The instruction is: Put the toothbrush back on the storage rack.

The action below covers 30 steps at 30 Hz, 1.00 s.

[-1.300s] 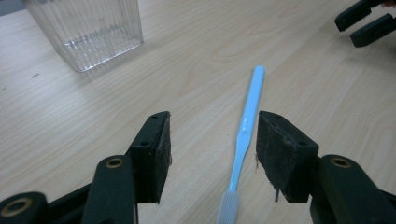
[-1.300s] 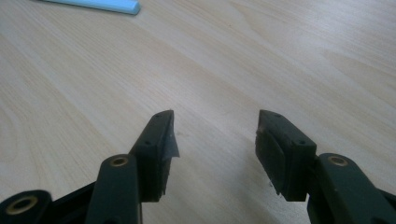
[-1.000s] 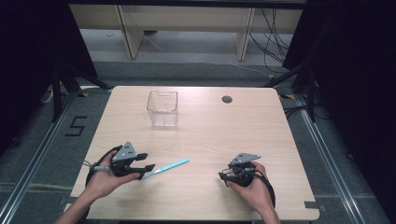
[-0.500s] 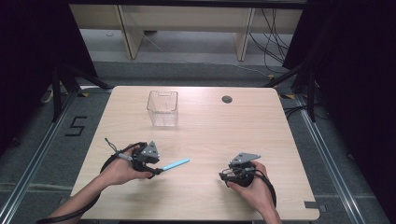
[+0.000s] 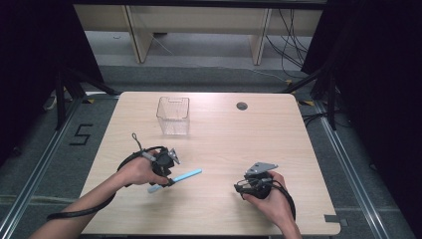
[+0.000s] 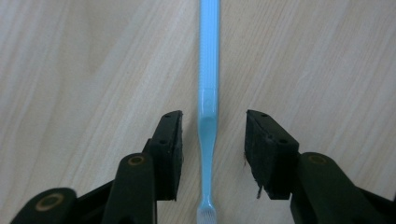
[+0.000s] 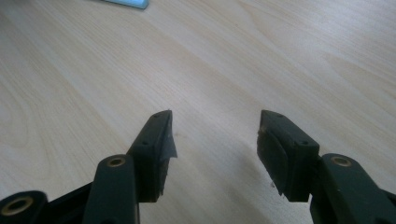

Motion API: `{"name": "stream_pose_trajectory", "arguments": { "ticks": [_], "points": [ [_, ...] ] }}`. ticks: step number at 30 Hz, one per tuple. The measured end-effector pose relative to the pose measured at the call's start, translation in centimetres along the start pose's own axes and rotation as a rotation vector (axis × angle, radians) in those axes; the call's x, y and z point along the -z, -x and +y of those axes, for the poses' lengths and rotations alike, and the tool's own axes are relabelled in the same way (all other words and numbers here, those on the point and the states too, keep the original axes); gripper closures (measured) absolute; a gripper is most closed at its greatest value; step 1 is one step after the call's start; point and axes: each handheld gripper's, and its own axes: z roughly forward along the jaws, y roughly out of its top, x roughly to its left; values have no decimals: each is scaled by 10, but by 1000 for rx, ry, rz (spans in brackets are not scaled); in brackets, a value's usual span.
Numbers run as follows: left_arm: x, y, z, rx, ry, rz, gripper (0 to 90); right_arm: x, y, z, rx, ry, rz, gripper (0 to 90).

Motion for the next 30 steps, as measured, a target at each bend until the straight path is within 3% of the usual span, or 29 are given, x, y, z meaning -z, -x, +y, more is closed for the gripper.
{"name": "stream_pose_trajectory", "arguments": {
  "ticks": [8,13,14,19,25,27,30],
  "points": [
    [-4,-3,8,-27,-70,-2,577,0,0,1,4,7,-5,461],
    [-6,-4,12,-37,-67,11,611,-1,0,2,21,13,-4,461],
    [-6,-4,12,-39,-70,12,612,0,-1,3,0,9,-4,462],
    [-7,-6,15,-54,-100,14,622,1,0,5,22,18,-6,463],
    [-9,-4,19,-70,-126,11,631,-1,-3,4,-12,21,1,462],
    [-10,-3,20,-77,-135,8,631,-1,-2,5,14,18,2,463],
    [-12,-4,21,-96,-149,11,641,0,-2,5,4,7,5,463]
  ]
}}
